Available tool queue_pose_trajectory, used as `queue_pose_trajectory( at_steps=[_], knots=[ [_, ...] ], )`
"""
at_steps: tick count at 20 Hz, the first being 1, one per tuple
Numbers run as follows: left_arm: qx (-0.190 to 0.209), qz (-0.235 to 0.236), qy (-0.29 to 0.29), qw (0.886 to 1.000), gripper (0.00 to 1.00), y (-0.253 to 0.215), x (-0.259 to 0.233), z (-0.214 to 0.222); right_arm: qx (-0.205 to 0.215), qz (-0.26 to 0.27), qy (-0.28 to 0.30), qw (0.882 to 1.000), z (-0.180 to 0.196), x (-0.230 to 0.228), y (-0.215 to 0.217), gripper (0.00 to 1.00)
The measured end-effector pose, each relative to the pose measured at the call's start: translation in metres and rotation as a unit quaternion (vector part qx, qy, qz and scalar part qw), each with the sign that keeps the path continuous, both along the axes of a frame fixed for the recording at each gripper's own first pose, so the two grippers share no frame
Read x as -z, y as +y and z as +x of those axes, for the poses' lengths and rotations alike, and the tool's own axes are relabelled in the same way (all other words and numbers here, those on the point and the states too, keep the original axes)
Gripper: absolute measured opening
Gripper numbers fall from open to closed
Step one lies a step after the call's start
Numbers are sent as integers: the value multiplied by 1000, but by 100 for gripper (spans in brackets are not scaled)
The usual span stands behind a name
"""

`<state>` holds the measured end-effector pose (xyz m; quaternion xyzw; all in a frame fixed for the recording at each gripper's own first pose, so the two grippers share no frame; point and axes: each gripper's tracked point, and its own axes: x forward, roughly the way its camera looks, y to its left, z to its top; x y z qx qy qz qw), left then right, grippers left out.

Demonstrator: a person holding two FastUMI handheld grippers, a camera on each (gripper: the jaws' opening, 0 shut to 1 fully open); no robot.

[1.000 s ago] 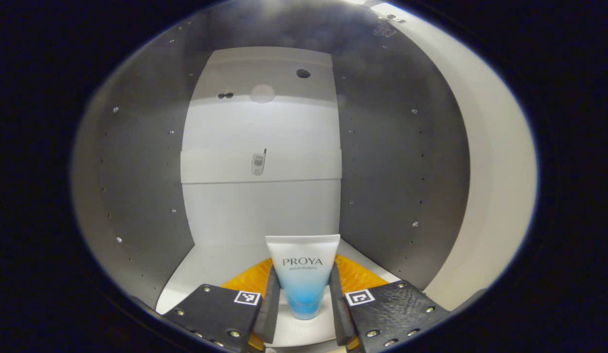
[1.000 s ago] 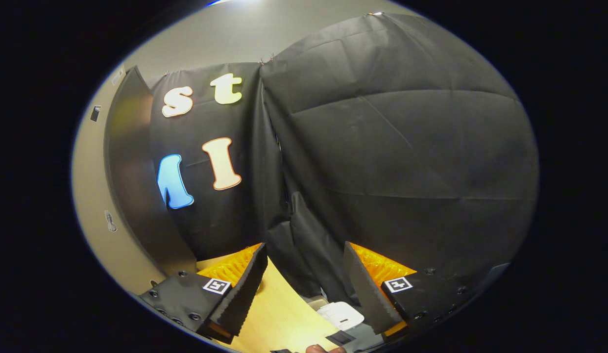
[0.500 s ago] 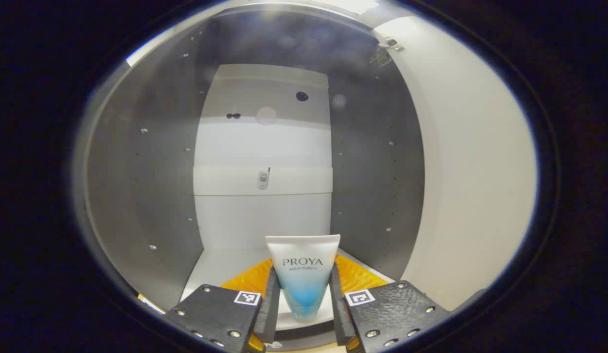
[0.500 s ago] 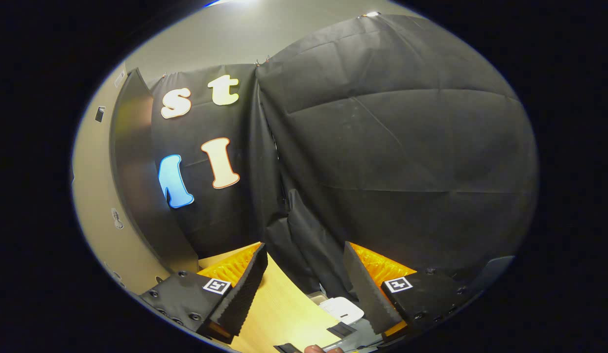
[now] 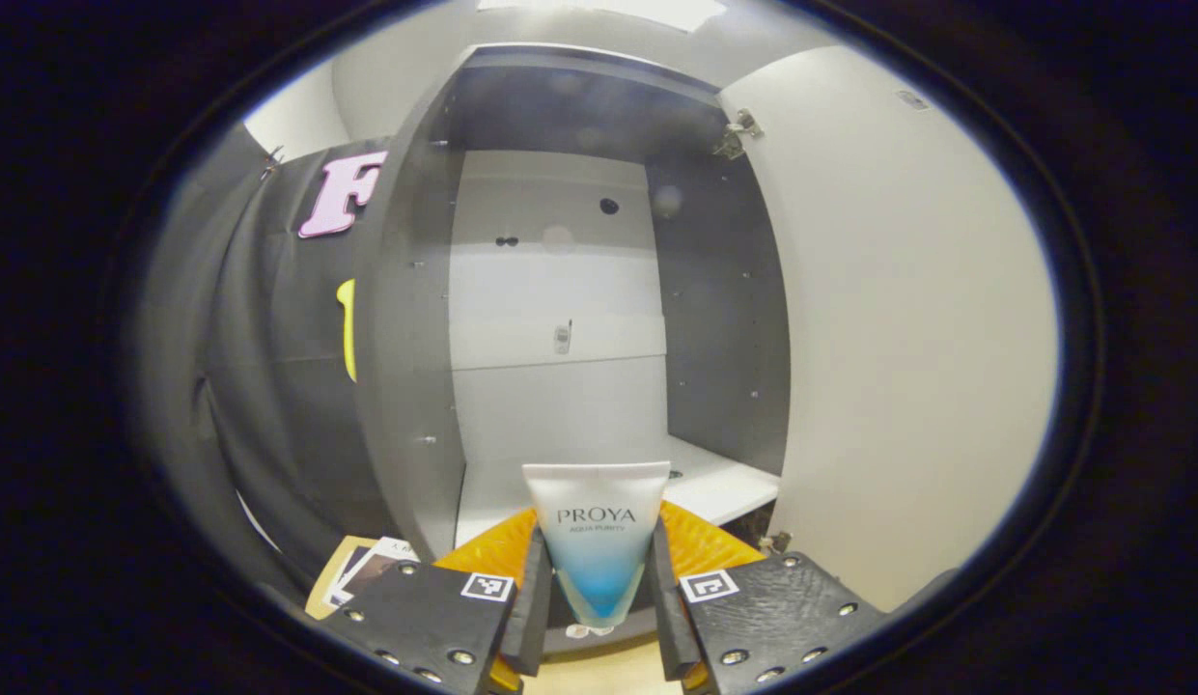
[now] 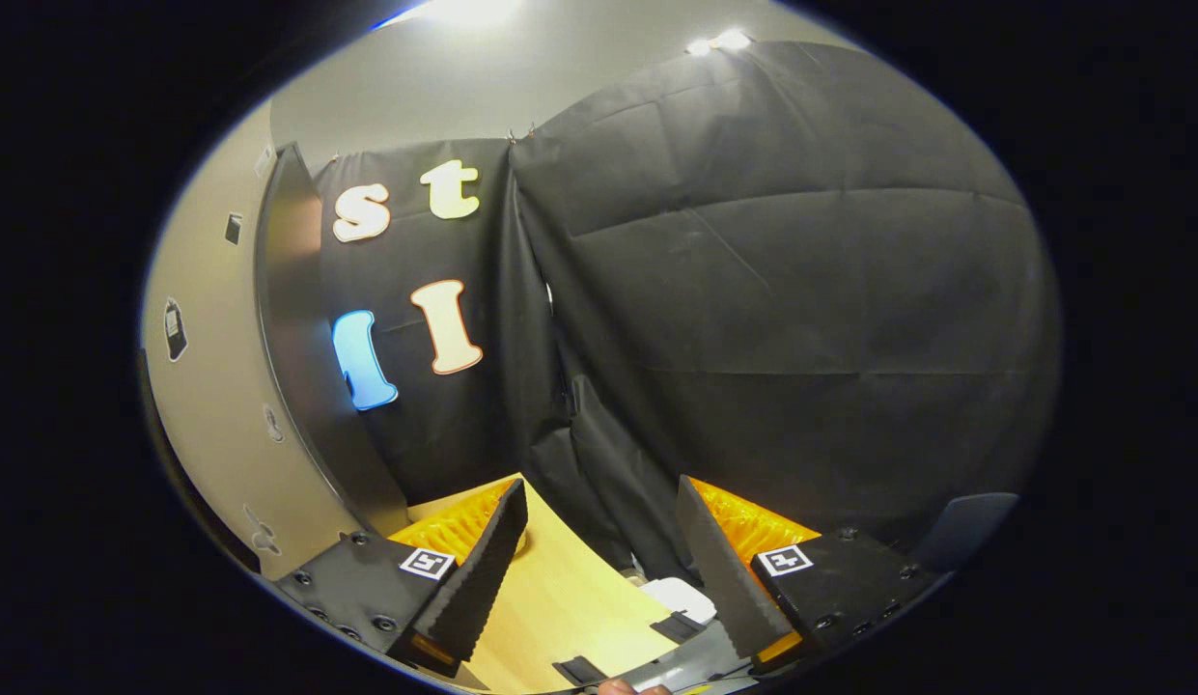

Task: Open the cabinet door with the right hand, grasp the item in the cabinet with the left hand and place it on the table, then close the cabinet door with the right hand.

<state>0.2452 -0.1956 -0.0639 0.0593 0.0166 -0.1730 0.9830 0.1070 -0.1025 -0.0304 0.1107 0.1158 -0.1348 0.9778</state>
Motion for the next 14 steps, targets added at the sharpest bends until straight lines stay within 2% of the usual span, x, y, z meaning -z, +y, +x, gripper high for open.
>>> queue_pose_trajectory(
  at_steps=[5, 7, 8, 11, 12, 13, 14],
  knots=[
    [-12, -2, 17, 1000, 47, 41, 40, -45, -9, -9, -16, 1000, -9, -19, 19, 92],
    [-17, -2, 24, 1000, 48, 56, 57, -61, -15, -13, -17, 1000, -14, -24, 25, 98],
    [-22, -4, 25, 999, 49, 66, 64, -68, -17, -14, -18, 1000, -16, -26, 28, 92],
    [-38, -20, 31, 999, 48, 93, 89, -87, -23, -7, -21, 999, -21, -28, 35, 93],
    [-44, -23, 30, 998, 48, 101, 98, -93, -23, -9, -21, 999, -22, -29, 36, 98],
    [-51, -25, 29, 998, 48, 109, 107, -98, -22, -13, -19, 999, -23, -27, 35, 92],
    [-56, -29, 29, 998, 47, 117, 118, -103, -21, -14, -16, 1000, -25, -25, 34, 92]
  ],
)
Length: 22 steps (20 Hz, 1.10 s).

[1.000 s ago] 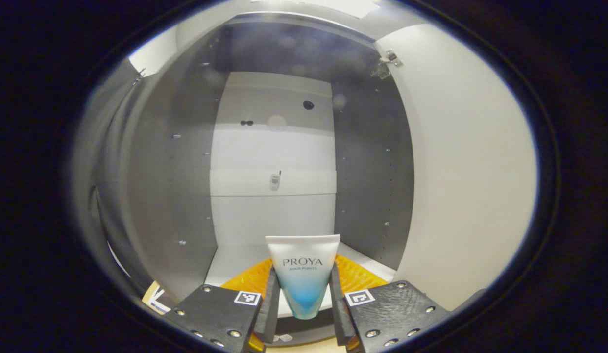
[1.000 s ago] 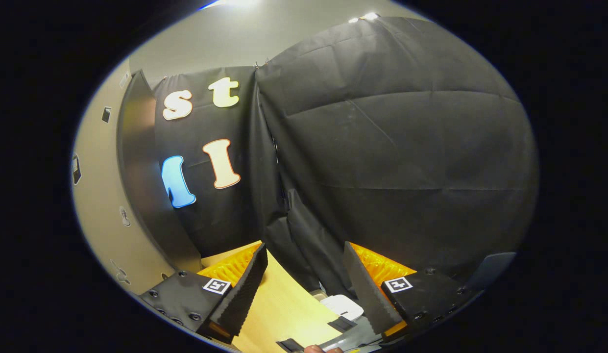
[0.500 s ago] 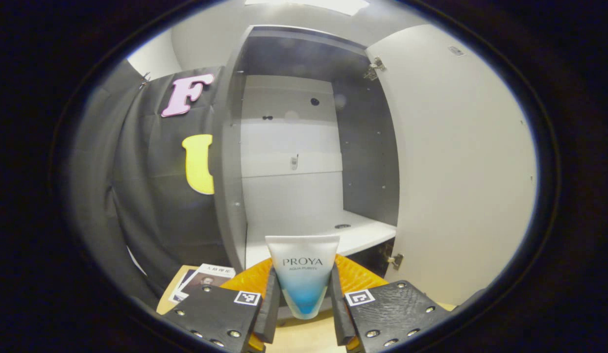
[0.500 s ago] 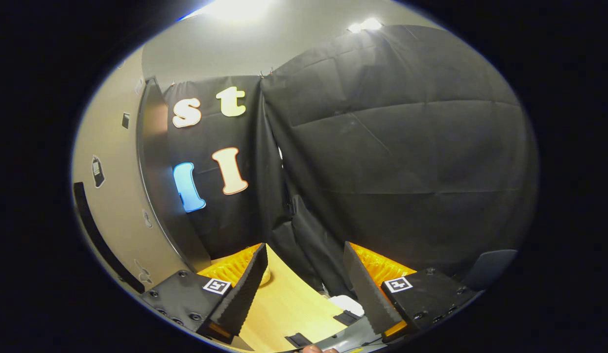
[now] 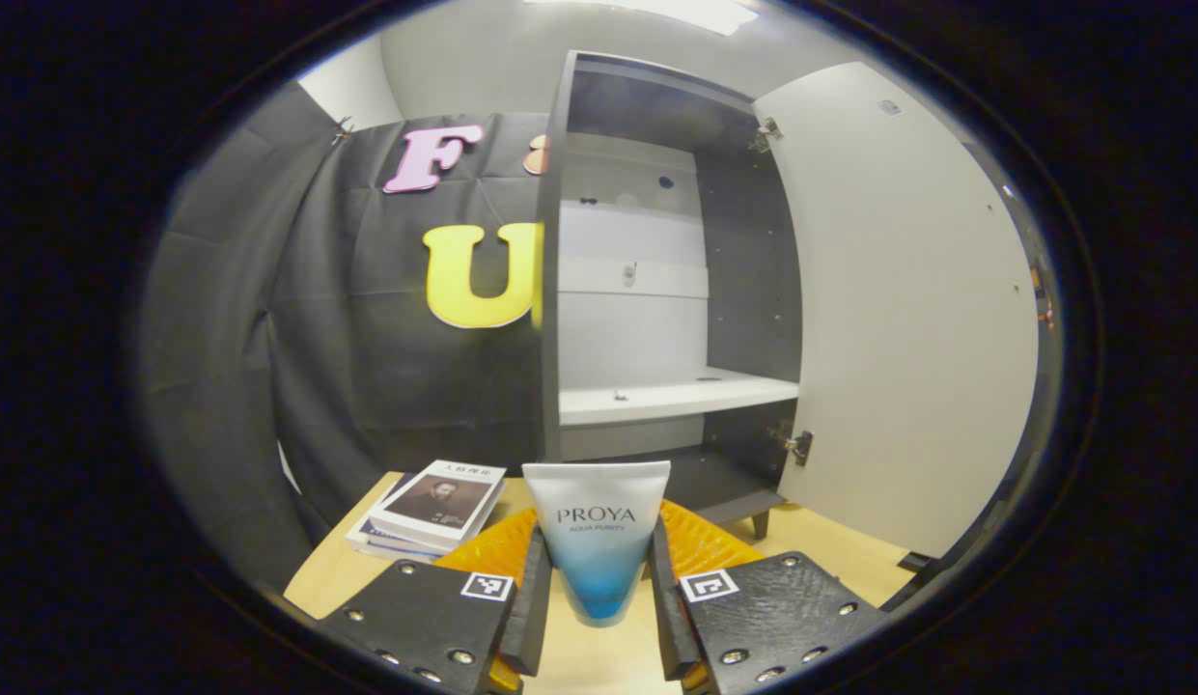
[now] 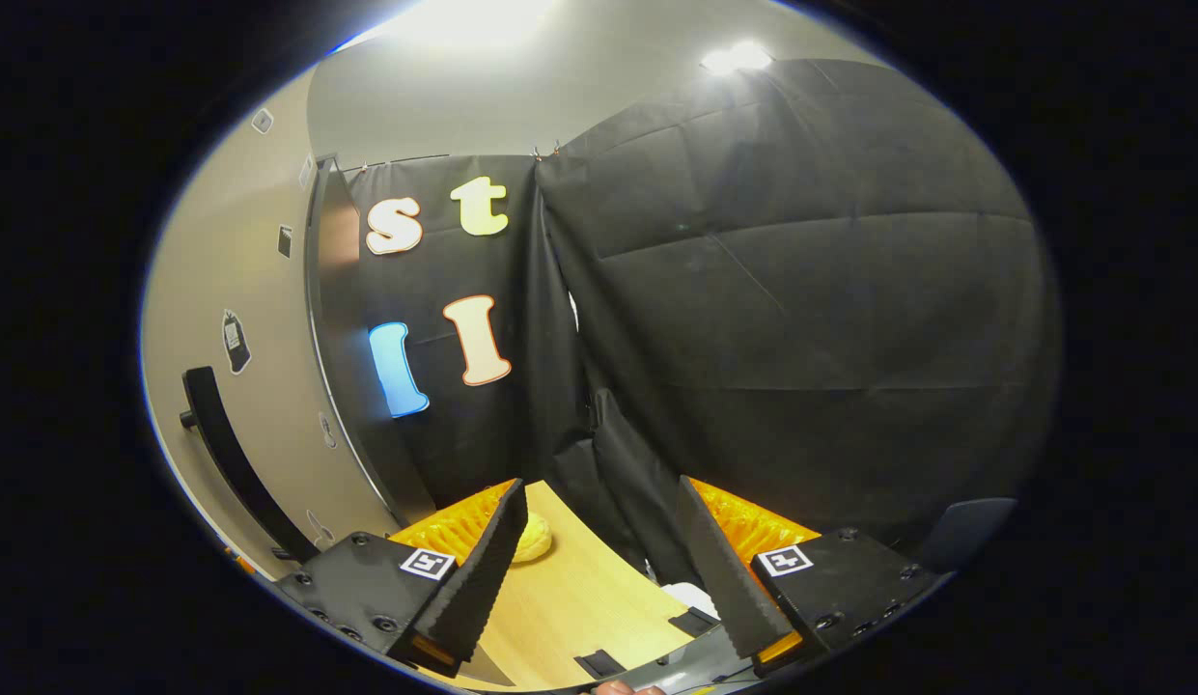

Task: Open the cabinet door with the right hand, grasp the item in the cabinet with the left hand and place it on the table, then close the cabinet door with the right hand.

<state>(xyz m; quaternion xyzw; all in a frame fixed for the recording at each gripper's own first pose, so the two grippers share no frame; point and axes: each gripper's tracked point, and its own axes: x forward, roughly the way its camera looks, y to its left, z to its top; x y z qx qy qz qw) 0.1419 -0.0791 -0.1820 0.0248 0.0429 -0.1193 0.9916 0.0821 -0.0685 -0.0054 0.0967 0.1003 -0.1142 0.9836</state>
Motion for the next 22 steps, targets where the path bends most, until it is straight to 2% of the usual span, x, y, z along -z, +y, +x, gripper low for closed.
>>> queue_pose_trajectory(
  at_steps=[3, 4, 7, 8, 9, 12, 13, 14, 18, 19, 21, 22],
  knots=[
    [-15, -10, 8, 1000, 48, 19, 38, -14, 11, -3, 13, 1000, -2, 3, -6, 98],
    [-20, -13, 7, 1000, 49, 24, 50, -18, 17, -8, 15, 1000, -3, 3, -9, 92],
    [-29, -22, 9, 999, 48, 34, 83, -27, 25, -13, 18, 999, -6, 7, -13, 92],
    [-31, -22, 10, 999, 47, 37, 94, -30, 25, -13, 22, 999, -7, 10, -14, 98],
    [-36, -20, 15, 999, 48, 40, 105, -31, 29, -17, 27, 999, -9, 14, -17, 92],
    [-57, -13, 20, 998, 49, 55, 138, -38, 46, -26, 38, 998, -13, 21, -29, 92],
    [-65, -13, 19, 998, 49, 59, 146, -40, 49, -26, 45, 997, -14, 25, -30, 98],
    [-70, -15, 21, 997, 48, 62, 156, -41, 53, -30, 63, 996, -15, 33, -31, 98],
    [-72, -1, 41, 997, 48, 63, 196, -51, 46, -44, 81, 995, -18, 39, -36, 98],
    [-71, 2, 44, 997, 47, 62, 203, -52, 41, -48, 84, 994, -20, 41, -36, 92],
    [-68, 1, 48, 997, 49, 59, 210, -56, 39, -60, 89, 993, -21, 42, -35, 92],
    [-68, 2, 47, 997, 47, 58, 212, -57, 47, -65, 95, 992, -20, 43, -37, 92]
  ],
)
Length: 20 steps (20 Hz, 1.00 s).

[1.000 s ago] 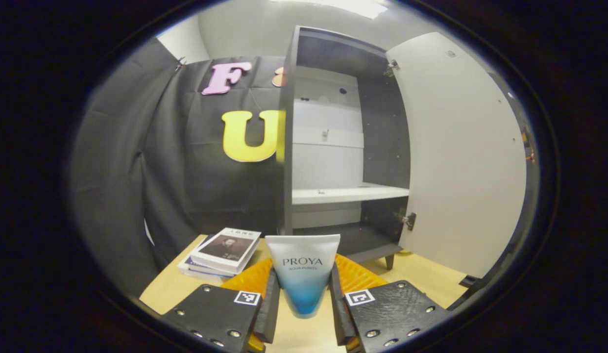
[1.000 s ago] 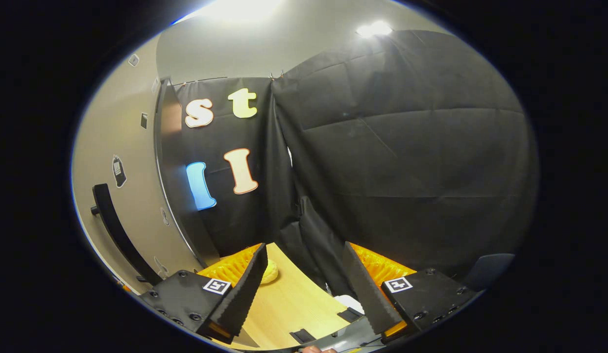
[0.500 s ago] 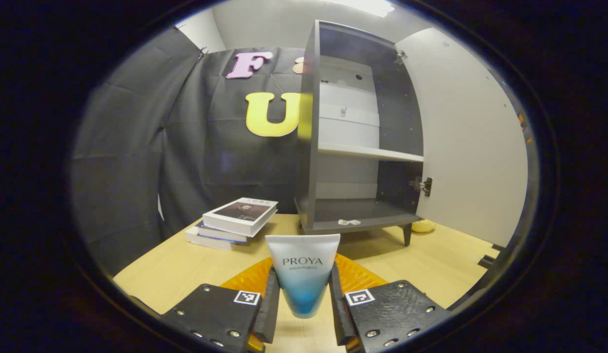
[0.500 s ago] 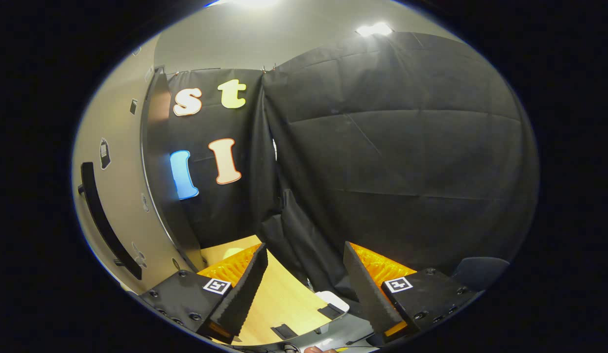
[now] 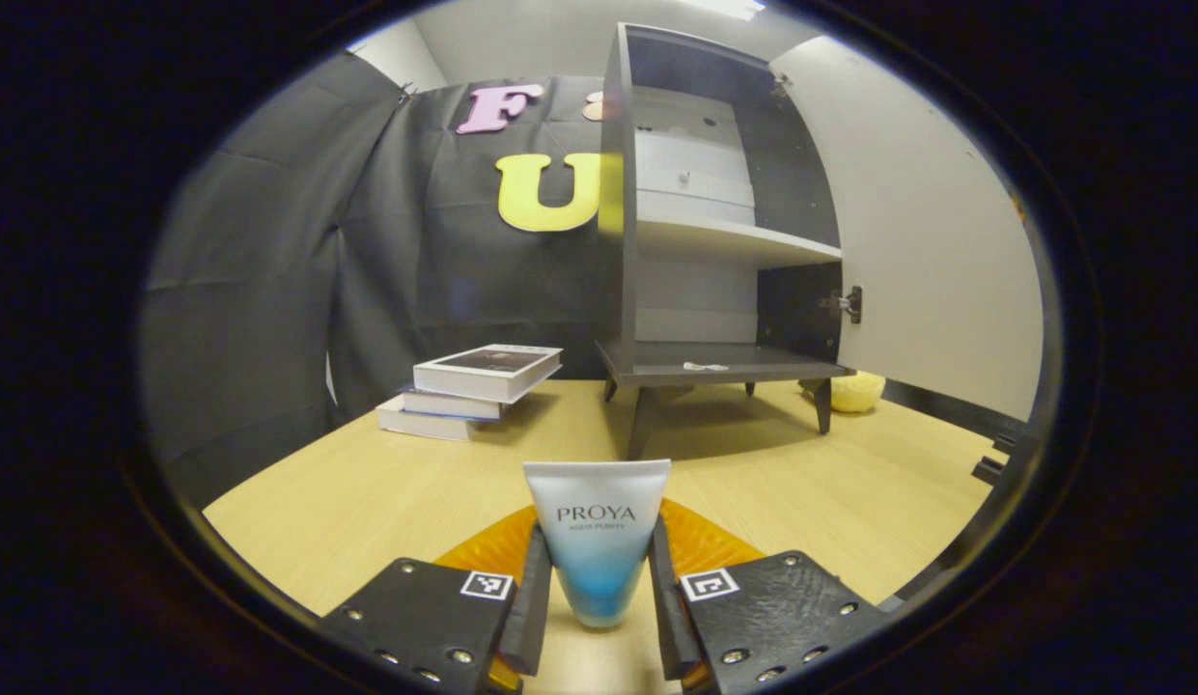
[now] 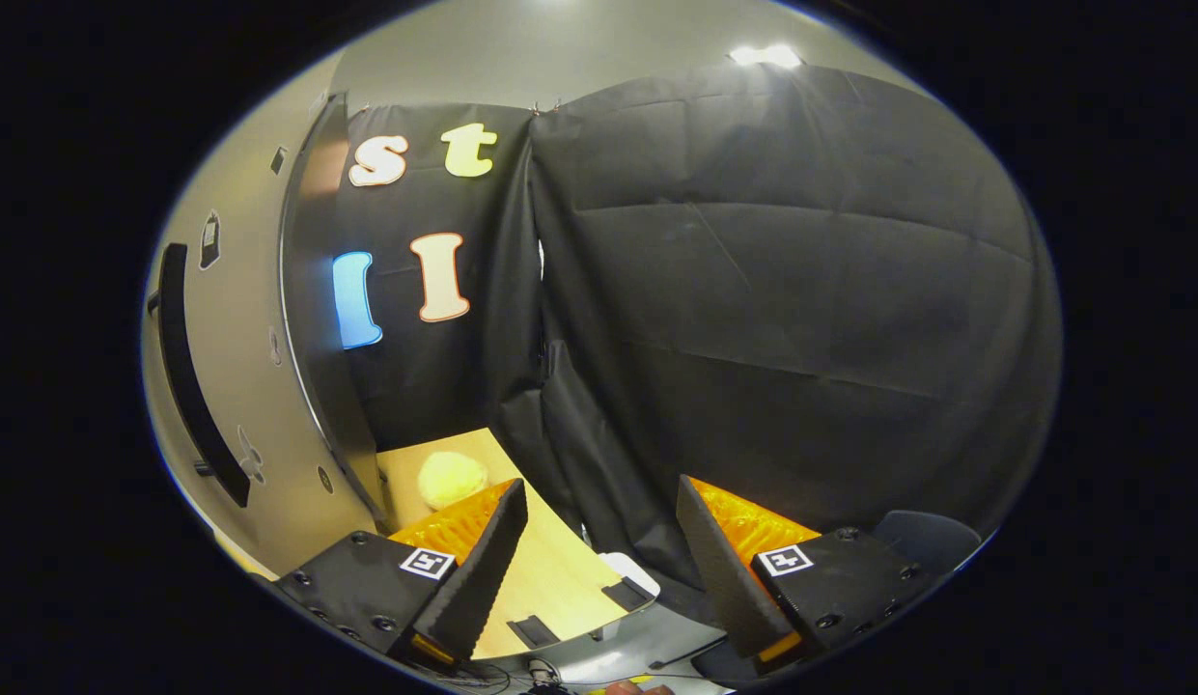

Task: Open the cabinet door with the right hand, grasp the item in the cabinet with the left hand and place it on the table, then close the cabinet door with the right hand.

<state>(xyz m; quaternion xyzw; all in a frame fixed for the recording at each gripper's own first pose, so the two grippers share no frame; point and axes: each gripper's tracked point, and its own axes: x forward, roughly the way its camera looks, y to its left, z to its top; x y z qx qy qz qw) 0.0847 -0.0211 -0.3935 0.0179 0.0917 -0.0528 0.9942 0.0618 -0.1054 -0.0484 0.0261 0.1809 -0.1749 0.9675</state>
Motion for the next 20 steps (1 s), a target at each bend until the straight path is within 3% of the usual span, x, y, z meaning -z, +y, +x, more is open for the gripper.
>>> queue_pose_trajectory(
  at_steps=[1, 2, 3, 5, 6, 11, 13, 16, 20],
  knots=[
    [1, 2, 0, 1000, 48, 0, 2, -1, 7, -7, 10, 1000, 0, 4, -1, 98],
    [2, 5, 3, 1000, 48, -1, 4, -2, 12, -15, 22, 1000, 0, 9, -2, 92],
    [3, 6, 8, 1000, 51, 0, 8, -3, 13, -17, 34, 999, 0, 16, 0, 92],
    [5, 7, 17, 1000, 51, 1, 12, -6, 18, -4, 44, 999, 2, 27, 2, 93],
    [7, 9, 21, 1000, 51, 2, 14, -9, 25, 9, 45, 999, 2, 31, 1, 99],
    [24, 20, 32, 999, 55, 1, 15, -14, 46, 35, 47, 997, -6, 49, -4, 99],
    [24, 28, 34, 999, 60, 3, 10, -14, 49, 37, 50, 997, -9, 53, -4, 99],
    [39, 24, 40, 998, 88, -2, -3, -13, 55, 46, 47, 996, -13, 58, -4, 98],
    [56, 42, 41, 997, 92, -1, -35, -18, 87, 91, 39, 991, -19, 67, -15, 98]
  ],
)
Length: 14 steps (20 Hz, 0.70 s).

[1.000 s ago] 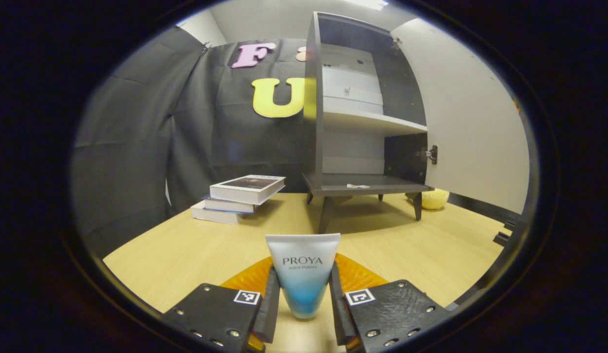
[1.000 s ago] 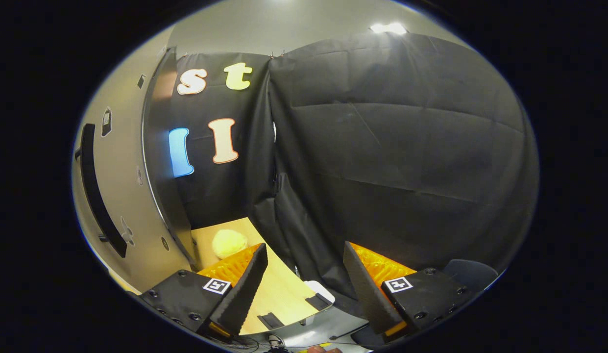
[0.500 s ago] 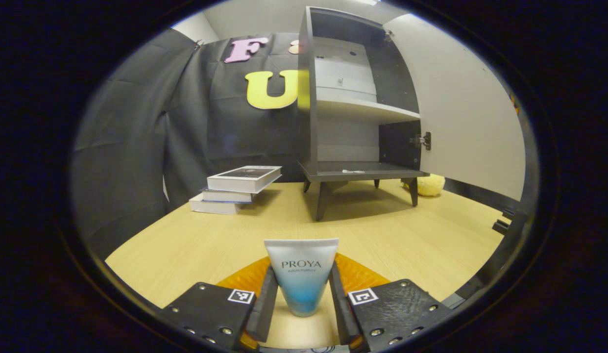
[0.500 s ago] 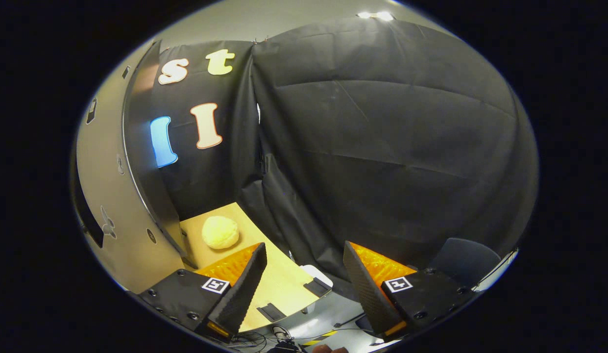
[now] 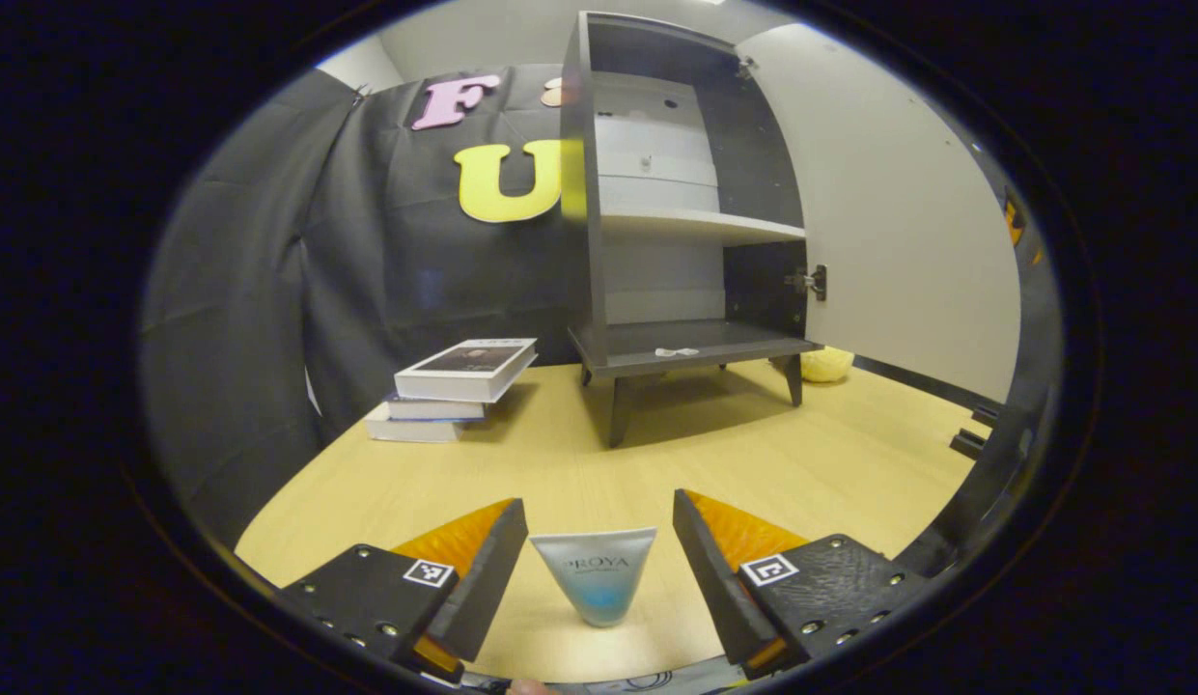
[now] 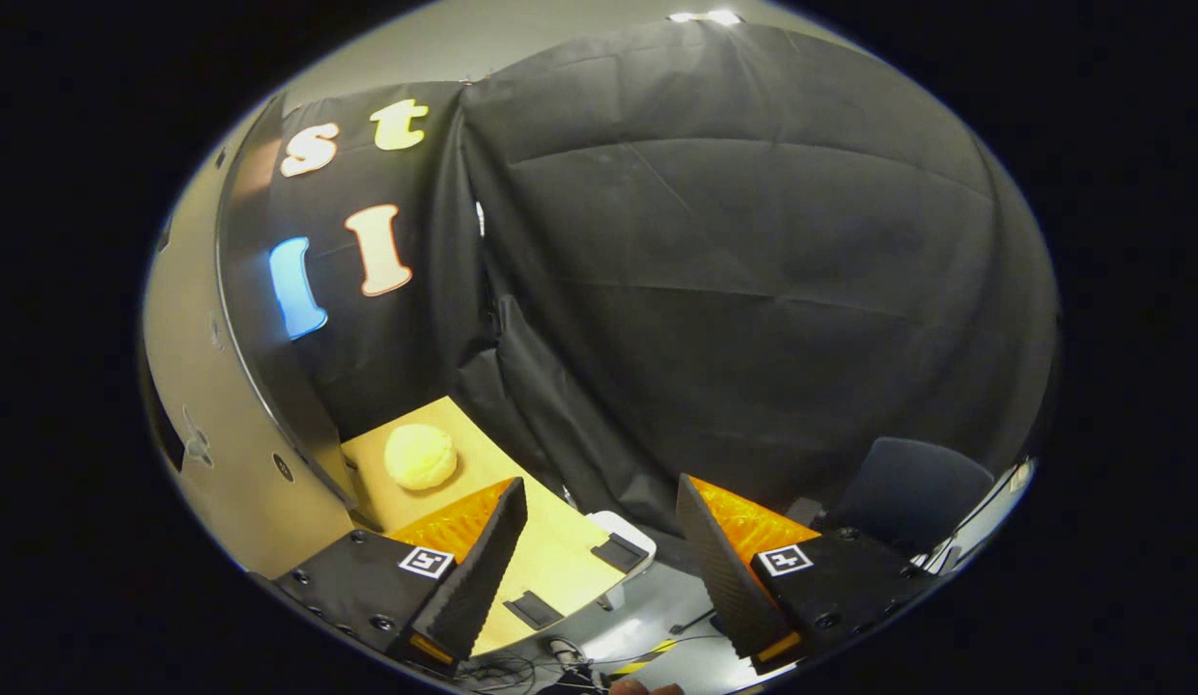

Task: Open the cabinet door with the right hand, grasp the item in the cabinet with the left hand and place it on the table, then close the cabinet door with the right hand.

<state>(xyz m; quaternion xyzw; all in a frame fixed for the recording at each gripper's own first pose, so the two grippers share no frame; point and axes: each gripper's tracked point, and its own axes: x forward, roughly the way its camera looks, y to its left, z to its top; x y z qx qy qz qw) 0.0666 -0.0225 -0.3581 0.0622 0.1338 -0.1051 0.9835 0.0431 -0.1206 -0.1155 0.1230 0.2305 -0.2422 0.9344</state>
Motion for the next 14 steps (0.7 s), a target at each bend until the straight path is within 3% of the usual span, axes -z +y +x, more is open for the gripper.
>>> queue_pose_trajectory(
  at_steps=[5, 8, 11, 14],
  knots=[
    [-1, -29, -37, 999, 92, 0, -90, -7, 39, -7, -24, 999, -10, 9, -22, 98],
    [0, -48, -60, 997, 92, -6, -158, -10, 59, 16, -36, 998, -19, 23, -19, 98],
    [4, -52, -87, 995, 92, -15, -226, -4, 55, 5, -51, 997, -19, 29, -13, 98],
    [22, -52, -100, 993, 92, -32, -279, 1, 34, -4, -99, 994, 0, 6, -4, 98]
  ],
)
